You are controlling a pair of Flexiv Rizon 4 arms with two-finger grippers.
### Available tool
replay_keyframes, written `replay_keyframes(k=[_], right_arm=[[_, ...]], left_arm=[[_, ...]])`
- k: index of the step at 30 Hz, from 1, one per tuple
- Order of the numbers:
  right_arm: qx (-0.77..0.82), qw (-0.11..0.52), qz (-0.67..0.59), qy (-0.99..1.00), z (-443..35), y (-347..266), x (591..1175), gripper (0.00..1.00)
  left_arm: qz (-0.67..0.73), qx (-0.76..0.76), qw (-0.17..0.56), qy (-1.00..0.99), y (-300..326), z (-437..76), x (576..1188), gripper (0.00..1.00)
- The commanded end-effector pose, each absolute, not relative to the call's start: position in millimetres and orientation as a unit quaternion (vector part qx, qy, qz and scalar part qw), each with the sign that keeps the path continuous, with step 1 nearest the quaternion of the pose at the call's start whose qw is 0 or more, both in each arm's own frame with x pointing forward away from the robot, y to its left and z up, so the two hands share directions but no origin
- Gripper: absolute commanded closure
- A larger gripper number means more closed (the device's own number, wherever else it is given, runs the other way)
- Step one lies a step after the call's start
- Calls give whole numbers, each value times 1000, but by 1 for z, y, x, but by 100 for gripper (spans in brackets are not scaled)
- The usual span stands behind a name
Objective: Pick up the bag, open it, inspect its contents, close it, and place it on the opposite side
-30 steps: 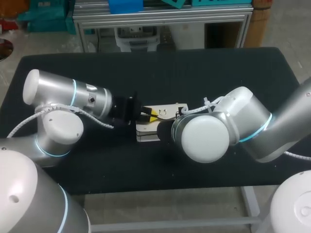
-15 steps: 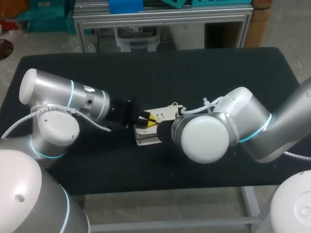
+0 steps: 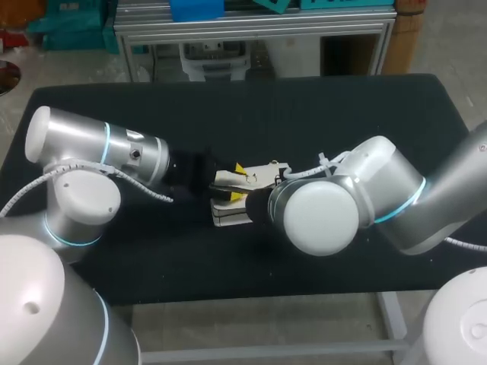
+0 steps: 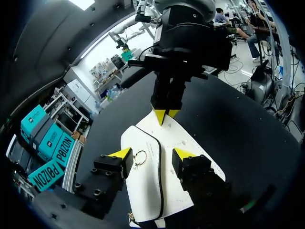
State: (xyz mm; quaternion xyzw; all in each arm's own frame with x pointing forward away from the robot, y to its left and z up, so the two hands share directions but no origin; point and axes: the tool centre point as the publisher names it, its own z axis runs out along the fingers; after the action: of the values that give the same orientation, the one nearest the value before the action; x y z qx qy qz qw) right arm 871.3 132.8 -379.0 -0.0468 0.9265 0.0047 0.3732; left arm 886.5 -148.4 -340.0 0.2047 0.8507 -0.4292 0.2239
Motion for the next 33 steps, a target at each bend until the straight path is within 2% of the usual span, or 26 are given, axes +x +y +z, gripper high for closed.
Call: replay_keyframes(k=[1, 4, 7, 8, 9, 10, 22, 28, 33], right_arm=[[-47, 520, 18, 853, -383, 129, 870, 100], [-47, 520, 18, 853, -382, 130, 870, 100], [-45, 520, 21, 853, -378, 131, 868, 100], [-46, 520, 21, 853, -377, 131, 867, 68], [-47, 520, 23, 852, -375, 131, 866, 32], [-47, 519, 25, 853, -373, 131, 865, 0], [-54, 467, 74, 880, -340, 121, 852, 0], [-33, 409, 121, 904, -317, 103, 862, 0], [-35, 356, 110, 927, -301, 99, 872, 0]], left_arm=[[-444, 187, 216, 849, -126, -318, 878, 36], [-451, 166, 206, 852, -120, -308, 879, 30], [-447, 141, 195, 861, -117, -304, 880, 8], [-448, 138, 191, 862, -116, -303, 880, 2], [-444, 130, 190, 866, -115, -303, 880, 0], [-438, 126, 189, 870, -115, -303, 880, 0], [-417, 26, 132, 899, -97, -285, 870, 0], [-391, -45, 68, 917, -93, -277, 866, 0], [-358, -75, 34, 930, -91, -276, 864, 0]])
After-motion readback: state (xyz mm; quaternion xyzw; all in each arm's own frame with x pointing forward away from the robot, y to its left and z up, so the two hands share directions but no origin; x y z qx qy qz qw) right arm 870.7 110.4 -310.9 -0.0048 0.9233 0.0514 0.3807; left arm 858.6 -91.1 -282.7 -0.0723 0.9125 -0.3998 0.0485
